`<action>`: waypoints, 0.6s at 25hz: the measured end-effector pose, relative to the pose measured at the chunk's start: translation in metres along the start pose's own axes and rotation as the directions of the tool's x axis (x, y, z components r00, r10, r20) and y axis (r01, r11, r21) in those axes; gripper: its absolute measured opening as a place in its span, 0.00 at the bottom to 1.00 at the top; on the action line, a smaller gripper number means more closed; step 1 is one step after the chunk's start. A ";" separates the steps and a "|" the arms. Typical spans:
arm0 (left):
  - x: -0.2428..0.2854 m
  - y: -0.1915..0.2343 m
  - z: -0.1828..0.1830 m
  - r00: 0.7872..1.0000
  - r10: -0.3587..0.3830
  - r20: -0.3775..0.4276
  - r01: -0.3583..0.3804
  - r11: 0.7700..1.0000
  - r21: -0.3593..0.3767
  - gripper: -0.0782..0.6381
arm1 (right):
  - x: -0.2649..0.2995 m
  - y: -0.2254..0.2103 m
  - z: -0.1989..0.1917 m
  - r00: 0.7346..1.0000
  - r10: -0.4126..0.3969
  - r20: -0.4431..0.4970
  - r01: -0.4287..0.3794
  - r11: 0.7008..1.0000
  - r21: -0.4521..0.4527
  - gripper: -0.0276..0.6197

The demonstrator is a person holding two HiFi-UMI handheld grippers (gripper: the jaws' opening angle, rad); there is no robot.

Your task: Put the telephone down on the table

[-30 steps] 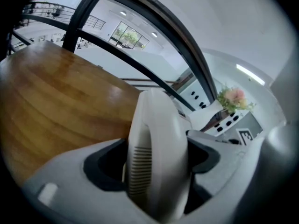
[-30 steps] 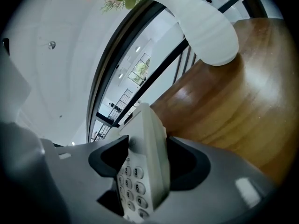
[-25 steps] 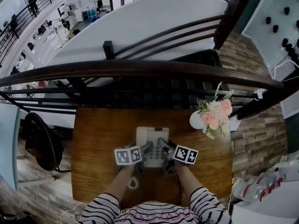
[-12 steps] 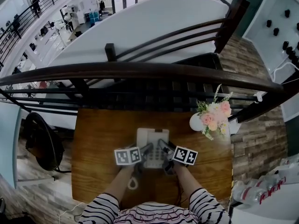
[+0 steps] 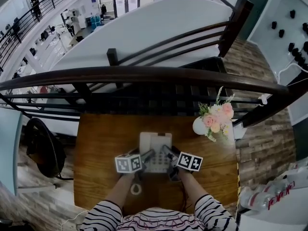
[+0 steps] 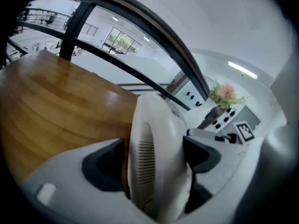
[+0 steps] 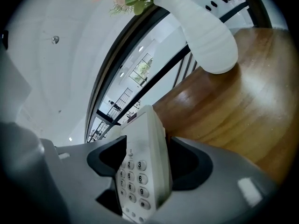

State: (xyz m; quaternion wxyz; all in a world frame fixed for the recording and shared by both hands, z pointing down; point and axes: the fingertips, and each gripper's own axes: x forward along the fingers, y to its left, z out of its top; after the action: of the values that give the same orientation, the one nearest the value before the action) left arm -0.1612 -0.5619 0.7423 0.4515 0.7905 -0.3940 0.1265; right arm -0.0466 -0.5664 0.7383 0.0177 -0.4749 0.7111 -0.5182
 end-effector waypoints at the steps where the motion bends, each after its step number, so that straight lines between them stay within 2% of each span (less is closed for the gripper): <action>1: -0.004 -0.001 0.002 1.000 0.005 0.011 -0.006 1.000 0.009 0.65 | -0.002 0.001 0.000 1.000 -0.003 0.004 0.003 1.000 -0.003 0.49; 11: -0.041 -0.016 0.000 0.995 0.013 0.096 -0.019 0.998 0.055 0.64 | -0.033 0.017 -0.019 1.000 -0.008 0.029 0.009 0.999 -0.031 0.48; 15: -0.056 -0.032 -0.008 0.993 0.006 0.121 -0.015 0.997 0.078 0.57 | -0.054 0.024 -0.026 0.999 -0.013 0.044 0.015 0.998 -0.053 0.47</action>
State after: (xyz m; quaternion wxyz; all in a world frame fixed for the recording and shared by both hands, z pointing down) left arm -0.1728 -0.5185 0.6958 0.3947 0.8117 -0.4196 0.0961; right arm -0.0456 -0.5100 0.7071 0.0170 -0.4914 0.7208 -0.4886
